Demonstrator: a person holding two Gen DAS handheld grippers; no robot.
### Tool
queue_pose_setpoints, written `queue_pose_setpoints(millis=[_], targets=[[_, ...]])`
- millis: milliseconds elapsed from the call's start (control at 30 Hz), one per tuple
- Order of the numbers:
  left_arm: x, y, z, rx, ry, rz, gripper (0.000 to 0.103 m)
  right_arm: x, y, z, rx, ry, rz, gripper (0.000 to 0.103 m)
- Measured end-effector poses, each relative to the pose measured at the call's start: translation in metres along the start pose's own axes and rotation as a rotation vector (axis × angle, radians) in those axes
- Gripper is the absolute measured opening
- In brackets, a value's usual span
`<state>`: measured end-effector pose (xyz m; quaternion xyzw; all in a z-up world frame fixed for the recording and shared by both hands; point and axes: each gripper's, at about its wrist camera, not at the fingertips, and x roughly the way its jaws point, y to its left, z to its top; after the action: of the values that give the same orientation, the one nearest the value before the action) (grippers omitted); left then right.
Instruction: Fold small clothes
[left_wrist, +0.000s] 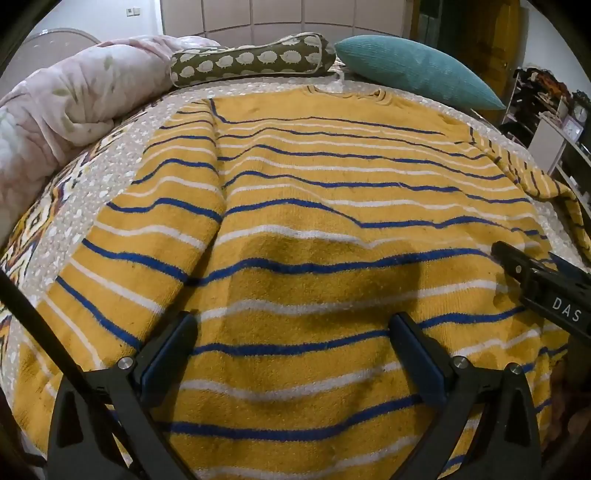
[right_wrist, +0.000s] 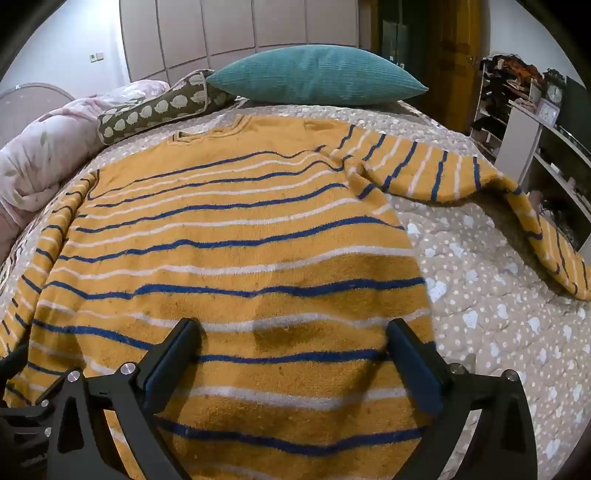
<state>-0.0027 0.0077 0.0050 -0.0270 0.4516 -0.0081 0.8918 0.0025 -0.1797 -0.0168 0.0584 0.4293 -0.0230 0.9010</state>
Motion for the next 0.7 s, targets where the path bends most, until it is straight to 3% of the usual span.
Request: queue_pose_setpoints(millis=[100, 200, 700], targets=[[-0.005, 0.007, -0.002, 0.012, -0.002, 0.018, 0.103, 0.0, -0.001, -0.001, -0.002, 0.0, -0.002, 0.103], [0.0, -0.011, -0.002, 0.029, 0.001, 0.057, 0.103, -0.001, -0.003, -0.002, -0.002, 0.0, -0.003, 0.103], [-0.001, -0.012, -0.005, 0.023, -0.026, 0.05, 0.103, 0.0, 0.0, -0.004, -0.008, -0.001, -0.011, 0.103]])
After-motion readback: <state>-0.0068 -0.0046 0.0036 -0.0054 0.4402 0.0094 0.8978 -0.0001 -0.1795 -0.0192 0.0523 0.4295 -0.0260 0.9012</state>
